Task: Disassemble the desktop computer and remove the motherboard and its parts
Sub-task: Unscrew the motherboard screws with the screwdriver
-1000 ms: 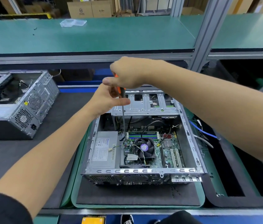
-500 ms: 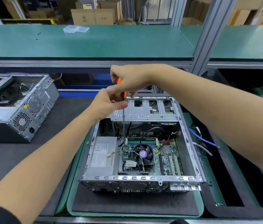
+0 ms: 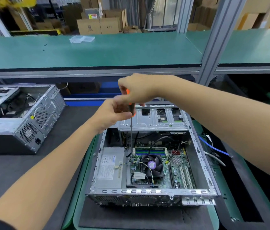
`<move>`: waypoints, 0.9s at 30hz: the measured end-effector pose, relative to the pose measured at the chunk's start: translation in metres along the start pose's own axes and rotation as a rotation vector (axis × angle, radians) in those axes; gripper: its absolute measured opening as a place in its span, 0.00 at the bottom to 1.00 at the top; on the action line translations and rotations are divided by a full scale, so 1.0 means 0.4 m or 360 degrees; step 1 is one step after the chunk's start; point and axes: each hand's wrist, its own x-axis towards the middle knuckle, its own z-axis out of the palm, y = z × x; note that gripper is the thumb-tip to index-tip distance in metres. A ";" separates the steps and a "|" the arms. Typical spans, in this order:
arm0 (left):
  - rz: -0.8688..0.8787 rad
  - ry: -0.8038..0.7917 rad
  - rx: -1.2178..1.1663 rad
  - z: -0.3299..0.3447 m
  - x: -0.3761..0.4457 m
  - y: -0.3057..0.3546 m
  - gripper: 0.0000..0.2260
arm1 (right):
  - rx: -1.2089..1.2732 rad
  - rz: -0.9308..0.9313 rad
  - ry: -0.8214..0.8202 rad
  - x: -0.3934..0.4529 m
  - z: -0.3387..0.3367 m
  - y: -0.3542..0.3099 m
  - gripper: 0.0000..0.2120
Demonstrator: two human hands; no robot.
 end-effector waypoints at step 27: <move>-0.0077 -0.0251 0.0199 -0.001 0.037 0.024 0.11 | 0.0143 0.0084 -0.0288 0.011 -0.023 0.022 0.06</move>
